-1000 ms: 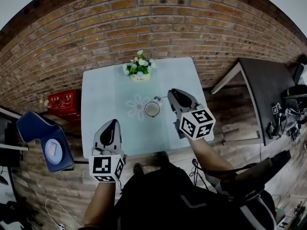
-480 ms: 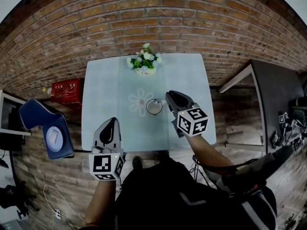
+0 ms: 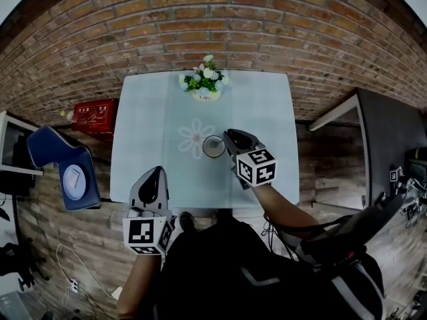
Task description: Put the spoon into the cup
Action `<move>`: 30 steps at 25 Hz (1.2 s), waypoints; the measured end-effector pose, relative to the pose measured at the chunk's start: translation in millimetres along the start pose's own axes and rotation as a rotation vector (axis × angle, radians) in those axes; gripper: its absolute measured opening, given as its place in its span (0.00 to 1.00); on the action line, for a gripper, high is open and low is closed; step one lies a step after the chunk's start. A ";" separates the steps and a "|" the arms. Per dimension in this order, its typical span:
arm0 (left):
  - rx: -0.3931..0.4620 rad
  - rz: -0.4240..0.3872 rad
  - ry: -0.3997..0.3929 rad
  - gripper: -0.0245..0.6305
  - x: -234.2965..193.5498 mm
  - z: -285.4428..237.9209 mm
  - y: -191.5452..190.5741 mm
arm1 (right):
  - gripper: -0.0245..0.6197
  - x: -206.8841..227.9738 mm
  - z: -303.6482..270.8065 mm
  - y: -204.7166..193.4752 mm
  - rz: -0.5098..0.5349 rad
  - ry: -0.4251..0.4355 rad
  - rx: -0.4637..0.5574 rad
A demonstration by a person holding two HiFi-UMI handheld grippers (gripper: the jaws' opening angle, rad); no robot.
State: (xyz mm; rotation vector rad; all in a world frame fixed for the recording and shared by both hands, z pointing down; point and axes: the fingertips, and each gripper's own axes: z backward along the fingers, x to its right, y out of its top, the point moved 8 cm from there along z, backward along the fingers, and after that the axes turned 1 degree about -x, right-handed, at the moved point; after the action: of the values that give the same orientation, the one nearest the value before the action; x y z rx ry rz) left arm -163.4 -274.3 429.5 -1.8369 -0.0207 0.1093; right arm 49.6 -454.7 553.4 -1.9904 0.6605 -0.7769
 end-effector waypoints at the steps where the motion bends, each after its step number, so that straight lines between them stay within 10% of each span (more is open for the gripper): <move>1: -0.002 0.006 0.012 0.05 -0.2 1.4 -1.1 | 0.13 0.1 -4.2 -3.0 0.006 0.005 -0.011; 30: -0.030 0.006 0.091 0.05 -5.6 35.8 -8.9 | 0.13 4.5 -34.2 -42.4 0.004 -0.038 -0.078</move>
State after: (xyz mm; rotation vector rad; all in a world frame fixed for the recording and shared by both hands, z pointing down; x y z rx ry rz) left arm -171.6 -237.9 429.0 -1.8704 0.0472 0.0295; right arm 34.0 -455.8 605.8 -2.0687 0.6820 -0.7189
